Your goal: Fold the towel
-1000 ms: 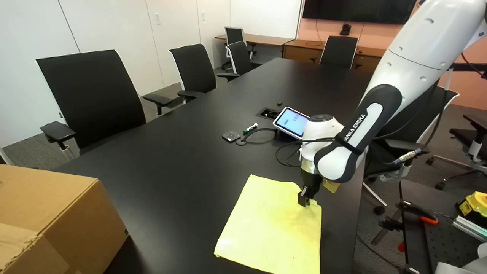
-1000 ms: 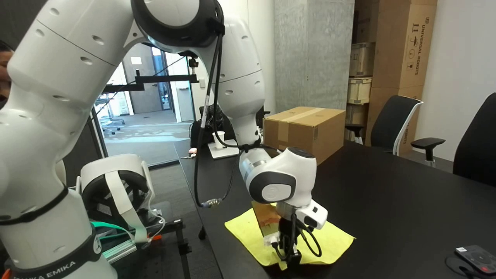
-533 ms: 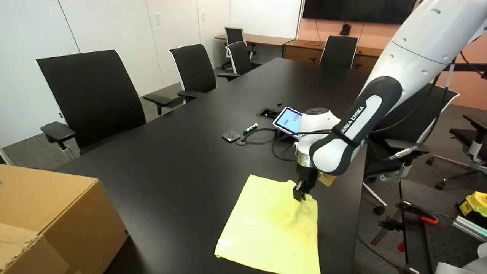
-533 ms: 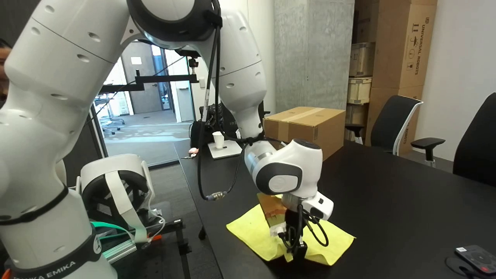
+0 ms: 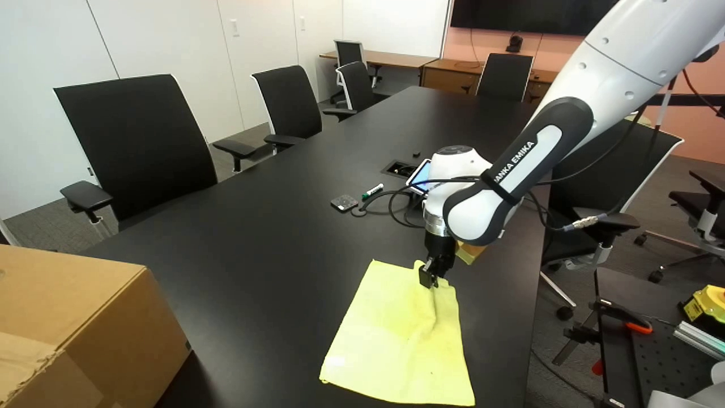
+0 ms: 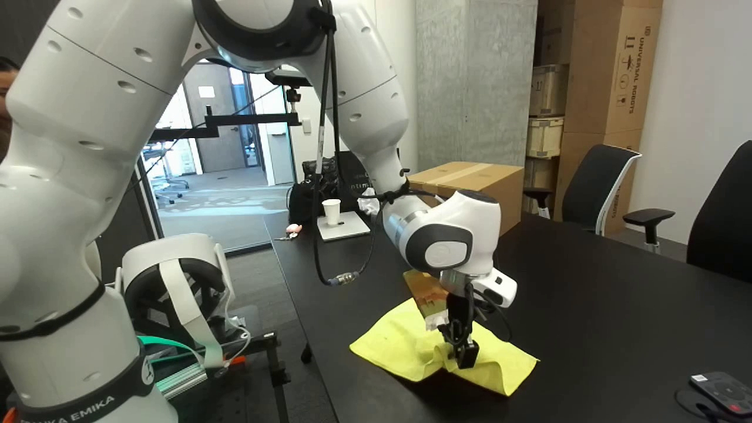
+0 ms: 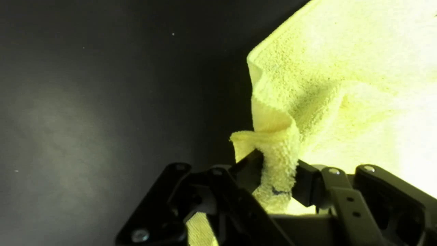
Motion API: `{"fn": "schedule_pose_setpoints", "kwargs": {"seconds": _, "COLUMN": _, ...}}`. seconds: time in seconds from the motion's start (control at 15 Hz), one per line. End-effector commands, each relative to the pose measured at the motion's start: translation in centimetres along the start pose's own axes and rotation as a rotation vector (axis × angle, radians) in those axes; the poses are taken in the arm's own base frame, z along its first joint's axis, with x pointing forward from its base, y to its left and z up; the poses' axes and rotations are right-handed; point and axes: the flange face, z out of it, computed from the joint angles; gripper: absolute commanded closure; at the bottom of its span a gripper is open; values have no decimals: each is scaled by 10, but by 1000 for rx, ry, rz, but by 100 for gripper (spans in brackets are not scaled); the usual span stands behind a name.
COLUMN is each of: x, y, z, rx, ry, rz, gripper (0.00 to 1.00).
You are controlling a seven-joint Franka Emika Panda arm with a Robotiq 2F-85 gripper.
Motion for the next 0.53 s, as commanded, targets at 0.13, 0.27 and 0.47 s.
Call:
{"fn": "schedule_pose_setpoints", "kwargs": {"seconds": 0.13, "x": 37, "y": -31, "z": -17, "rx": -10, "ry": 6, "rz": 30, "gripper": 97}}
{"fn": "schedule_pose_setpoints", "kwargs": {"seconds": 0.27, "x": 50, "y": -43, "z": -20, "rx": -27, "ry": 12, "rz": 63, "gripper": 97}}
{"fn": "schedule_pose_setpoints", "kwargs": {"seconds": 0.47, "x": 68, "y": -61, "z": -16, "rx": -54, "ry": 12, "rz": 121, "gripper": 97}}
